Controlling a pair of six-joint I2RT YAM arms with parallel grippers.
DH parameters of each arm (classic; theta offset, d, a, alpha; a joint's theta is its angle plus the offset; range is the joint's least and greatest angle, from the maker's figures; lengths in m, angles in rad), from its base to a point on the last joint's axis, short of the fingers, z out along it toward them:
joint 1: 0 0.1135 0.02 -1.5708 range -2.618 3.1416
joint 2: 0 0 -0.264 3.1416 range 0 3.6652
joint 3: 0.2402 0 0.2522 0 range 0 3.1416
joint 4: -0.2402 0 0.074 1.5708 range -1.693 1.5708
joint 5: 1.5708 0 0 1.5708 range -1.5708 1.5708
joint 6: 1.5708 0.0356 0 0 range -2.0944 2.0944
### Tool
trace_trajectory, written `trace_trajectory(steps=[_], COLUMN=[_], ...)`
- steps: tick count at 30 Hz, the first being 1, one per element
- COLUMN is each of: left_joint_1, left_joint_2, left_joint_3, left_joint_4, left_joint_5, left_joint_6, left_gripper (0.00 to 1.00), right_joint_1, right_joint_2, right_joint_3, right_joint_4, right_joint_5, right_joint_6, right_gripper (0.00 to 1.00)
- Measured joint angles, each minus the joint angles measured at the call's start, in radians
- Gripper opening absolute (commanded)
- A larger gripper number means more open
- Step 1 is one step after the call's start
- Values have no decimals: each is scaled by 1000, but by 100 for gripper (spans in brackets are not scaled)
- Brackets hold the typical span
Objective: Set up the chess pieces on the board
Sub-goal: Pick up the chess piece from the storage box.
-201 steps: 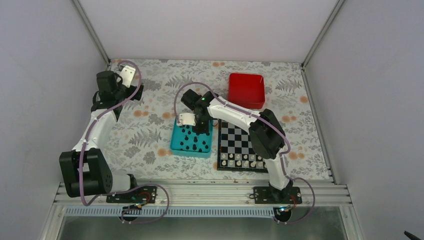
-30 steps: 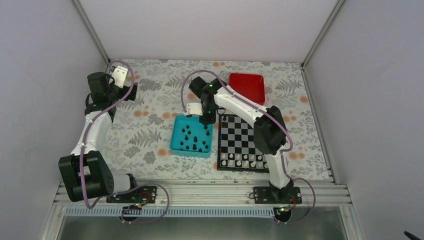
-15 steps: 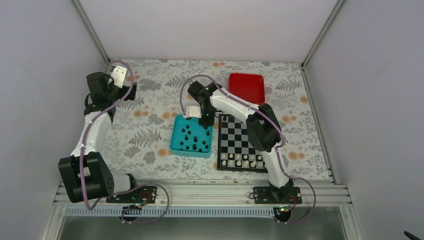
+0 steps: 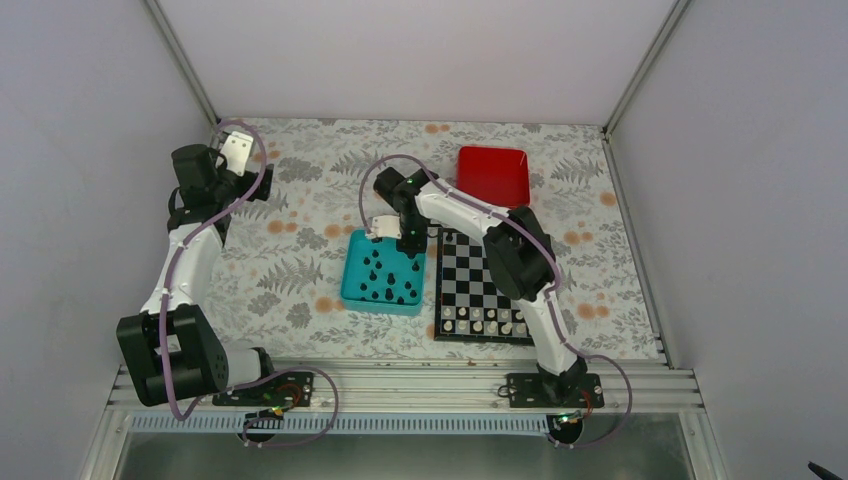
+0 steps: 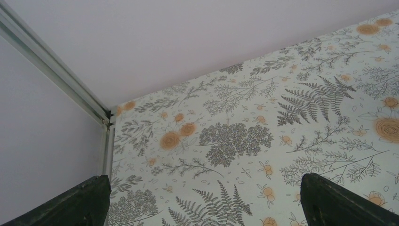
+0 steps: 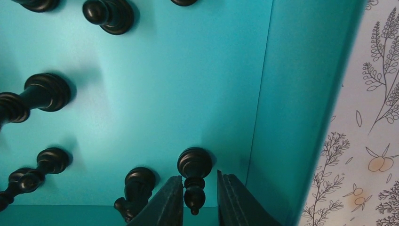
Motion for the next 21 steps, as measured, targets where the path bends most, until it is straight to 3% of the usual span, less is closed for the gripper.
trace_trajectory(steps=[8, 16, 21], left_joint_1=[5, 8, 12], left_joint_2=[0, -2, -4], left_joint_3=[0, 0, 0], left_joint_4=[0, 0, 0], left_joint_5=[7, 10, 10], left_joint_6=[0, 0, -2], left_gripper=[100, 100, 100], right_joint_1=[0, 0, -10], right_joint_2=[7, -6, -107], right_joint_3=[2, 28, 43], right_joint_4=[-2, -21, -48], right_joint_5=[0, -36, -51], right_joint_6=[6, 10, 15], right_gripper=[5, 4, 5])
